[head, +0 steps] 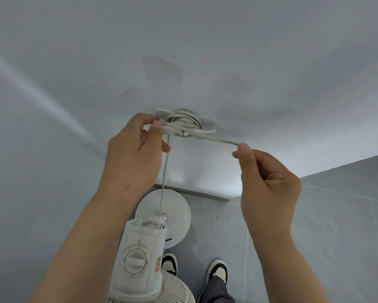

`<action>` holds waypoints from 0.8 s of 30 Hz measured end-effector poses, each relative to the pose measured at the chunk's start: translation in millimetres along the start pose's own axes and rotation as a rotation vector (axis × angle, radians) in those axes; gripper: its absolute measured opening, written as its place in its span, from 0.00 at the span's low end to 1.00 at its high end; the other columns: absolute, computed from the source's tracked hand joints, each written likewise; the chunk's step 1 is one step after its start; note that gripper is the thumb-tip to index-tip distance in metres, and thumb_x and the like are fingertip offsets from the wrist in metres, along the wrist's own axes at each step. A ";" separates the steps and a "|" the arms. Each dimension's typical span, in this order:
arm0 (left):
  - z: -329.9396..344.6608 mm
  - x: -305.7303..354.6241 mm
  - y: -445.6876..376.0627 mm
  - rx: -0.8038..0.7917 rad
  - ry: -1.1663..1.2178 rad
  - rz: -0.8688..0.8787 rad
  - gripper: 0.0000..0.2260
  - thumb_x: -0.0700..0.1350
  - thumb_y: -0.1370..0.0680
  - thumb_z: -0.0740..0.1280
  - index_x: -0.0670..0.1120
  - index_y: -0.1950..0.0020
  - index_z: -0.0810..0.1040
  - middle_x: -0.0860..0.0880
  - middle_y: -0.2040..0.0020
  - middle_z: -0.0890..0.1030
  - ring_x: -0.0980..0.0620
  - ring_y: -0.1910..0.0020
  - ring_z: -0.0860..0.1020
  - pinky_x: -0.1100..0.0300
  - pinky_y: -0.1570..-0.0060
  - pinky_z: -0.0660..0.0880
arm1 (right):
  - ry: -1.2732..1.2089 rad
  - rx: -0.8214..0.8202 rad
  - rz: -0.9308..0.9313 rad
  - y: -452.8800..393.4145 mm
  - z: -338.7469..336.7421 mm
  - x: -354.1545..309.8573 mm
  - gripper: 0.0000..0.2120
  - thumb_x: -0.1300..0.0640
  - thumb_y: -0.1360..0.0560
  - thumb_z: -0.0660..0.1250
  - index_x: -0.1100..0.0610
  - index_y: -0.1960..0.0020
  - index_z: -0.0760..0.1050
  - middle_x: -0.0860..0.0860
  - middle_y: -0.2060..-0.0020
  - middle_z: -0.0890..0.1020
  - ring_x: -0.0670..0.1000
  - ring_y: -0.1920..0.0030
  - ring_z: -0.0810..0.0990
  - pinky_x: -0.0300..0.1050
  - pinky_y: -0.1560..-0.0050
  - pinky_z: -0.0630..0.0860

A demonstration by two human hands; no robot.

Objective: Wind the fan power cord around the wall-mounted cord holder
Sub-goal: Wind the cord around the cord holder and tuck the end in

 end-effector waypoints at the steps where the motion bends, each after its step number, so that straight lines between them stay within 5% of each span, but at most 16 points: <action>1: 2.0 -1.2 0.3 -0.014 0.000 -0.007 0.07 0.49 0.19 0.60 0.55 0.44 0.75 0.55 0.64 0.83 0.67 0.69 0.76 0.76 0.71 0.67 | 0.007 0.013 0.023 -3.2 -1.5 3.0 0.12 0.49 0.25 0.68 0.53 0.64 0.81 0.46 0.78 0.61 0.46 0.74 0.60 0.36 0.72 0.62; 4: 12.7 -1.3 4.1 -0.057 0.052 -0.032 0.13 0.52 0.22 0.64 0.53 0.38 0.70 0.54 0.62 0.84 0.66 0.61 0.79 0.78 0.64 0.68 | 0.057 -0.003 0.075 -10.5 0.3 11.6 0.12 0.47 0.25 0.68 0.52 0.63 0.82 0.51 0.77 0.63 0.49 0.73 0.63 0.41 0.69 0.64; 7: 30.8 1.3 9.1 -0.096 0.264 -0.107 0.17 0.49 0.22 0.66 0.52 0.38 0.62 0.56 0.64 0.85 0.56 0.56 0.83 0.64 0.50 0.74 | 0.120 -0.040 0.108 -13.3 4.9 19.4 0.13 0.46 0.24 0.67 0.51 0.63 0.81 0.55 0.76 0.67 0.51 0.72 0.65 0.43 0.67 0.67; 10: 43.6 6.7 14.2 -0.104 0.453 -0.175 0.20 0.43 0.21 0.66 0.54 0.37 0.57 0.56 0.64 0.84 0.56 0.57 0.84 0.56 0.45 0.77 | 0.143 -0.063 0.126 -14.1 8.4 25.2 0.14 0.45 0.24 0.66 0.52 0.63 0.81 0.56 0.75 0.69 0.51 0.71 0.67 0.43 0.66 0.68; 20: 50.8 3.1 18.4 -0.068 0.768 -0.410 0.25 0.42 0.24 0.70 0.54 0.31 0.63 0.51 0.53 0.84 0.54 0.54 0.85 0.60 0.54 0.78 | 0.223 -0.089 0.073 -12.4 7.2 30.2 0.22 0.45 0.24 0.65 0.66 0.61 0.77 0.69 0.70 0.71 0.58 0.70 0.66 0.44 0.66 0.66; 24: 56.4 1.4 16.2 -0.090 0.773 -0.443 0.21 0.45 0.23 0.68 0.47 0.32 0.67 0.51 0.56 0.84 0.56 0.60 0.83 0.62 0.61 0.74 | 0.196 -0.037 0.008 -12.9 2.8 22.7 0.17 0.46 0.24 0.65 0.58 0.64 0.78 0.65 0.71 0.71 0.61 0.69 0.68 0.43 0.69 0.67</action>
Point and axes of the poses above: each hand's wrist, its own y-axis away from the middle knuckle, its own z-axis out of the palm, x = y × z, the point moved 4 cm from there along -y, towards the middle knuckle
